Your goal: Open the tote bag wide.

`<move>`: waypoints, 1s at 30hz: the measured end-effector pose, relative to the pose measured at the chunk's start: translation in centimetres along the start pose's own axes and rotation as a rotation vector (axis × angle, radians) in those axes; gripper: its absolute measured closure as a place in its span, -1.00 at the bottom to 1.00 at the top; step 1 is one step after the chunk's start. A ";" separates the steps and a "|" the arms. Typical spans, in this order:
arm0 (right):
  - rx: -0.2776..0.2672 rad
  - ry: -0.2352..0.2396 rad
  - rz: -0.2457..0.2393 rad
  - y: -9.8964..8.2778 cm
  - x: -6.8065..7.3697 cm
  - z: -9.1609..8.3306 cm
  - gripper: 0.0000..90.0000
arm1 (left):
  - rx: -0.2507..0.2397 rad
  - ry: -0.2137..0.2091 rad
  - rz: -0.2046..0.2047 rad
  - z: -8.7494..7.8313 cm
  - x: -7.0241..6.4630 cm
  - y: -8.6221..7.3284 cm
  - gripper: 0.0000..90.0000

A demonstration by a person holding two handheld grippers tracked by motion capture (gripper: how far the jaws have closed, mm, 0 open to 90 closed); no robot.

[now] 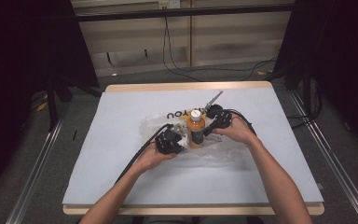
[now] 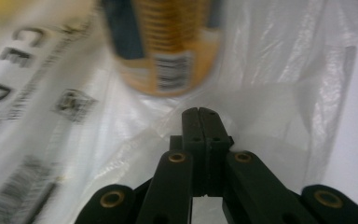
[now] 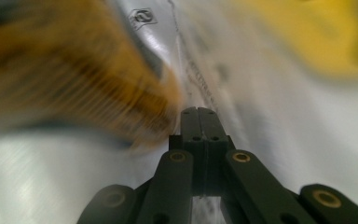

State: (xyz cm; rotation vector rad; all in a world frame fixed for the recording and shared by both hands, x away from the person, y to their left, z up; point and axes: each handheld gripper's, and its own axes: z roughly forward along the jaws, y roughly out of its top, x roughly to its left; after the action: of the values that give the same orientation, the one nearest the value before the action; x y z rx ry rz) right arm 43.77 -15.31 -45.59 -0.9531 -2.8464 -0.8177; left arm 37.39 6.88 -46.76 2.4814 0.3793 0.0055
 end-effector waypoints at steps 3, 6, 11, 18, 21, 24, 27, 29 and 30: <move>-0.007 0.007 0.042 0.5 -1.0 1.3 1.00 | 0.007 -0.005 0.036 -0.2 -1.2 -0.3 1.00; -0.017 -0.008 0.074 0.9 -1.6 1.4 1.00 | 0.016 -0.024 0.079 -0.4 -2.4 -0.7 1.00; -0.042 -0.049 0.131 1.8 -3.1 1.7 1.00 | -0.016 -0.065 0.097 -0.8 -4.0 -1.7 1.00; -0.069 -0.129 0.220 3.1 -5.2 2.0 1.00 | -0.029 -0.090 0.091 -1.0 -4.2 -2.3 1.00; -0.079 -0.190 0.235 3.3 -5.8 2.0 1.00 | -0.012 -0.100 0.096 -1.2 -4.0 -2.4 1.00; -0.083 -0.241 0.263 3.4 -6.2 2.0 1.00 | -0.016 -0.102 0.096 -1.2 -3.8 -2.5 1.00; -0.095 -0.252 0.280 3.2 -6.3 2.0 1.00 | -0.027 -0.103 0.073 -1.2 -3.6 -2.5 1.00; -0.103 -0.208 0.268 3.0 -6.0 1.9 1.00 | -0.058 -0.100 0.057 -1.0 -3.4 -2.7 1.00; -0.106 -0.195 0.249 2.9 -5.8 1.9 1.00 | -0.018 -0.061 0.061 -1.3 -3.3 -2.5 1.00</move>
State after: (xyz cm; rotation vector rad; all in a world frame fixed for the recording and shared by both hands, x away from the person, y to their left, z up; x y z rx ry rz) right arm 50.37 -15.60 -46.97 -1.4404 -2.7780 -0.9000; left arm 33.42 8.60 -46.91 2.4676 0.2769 -0.0421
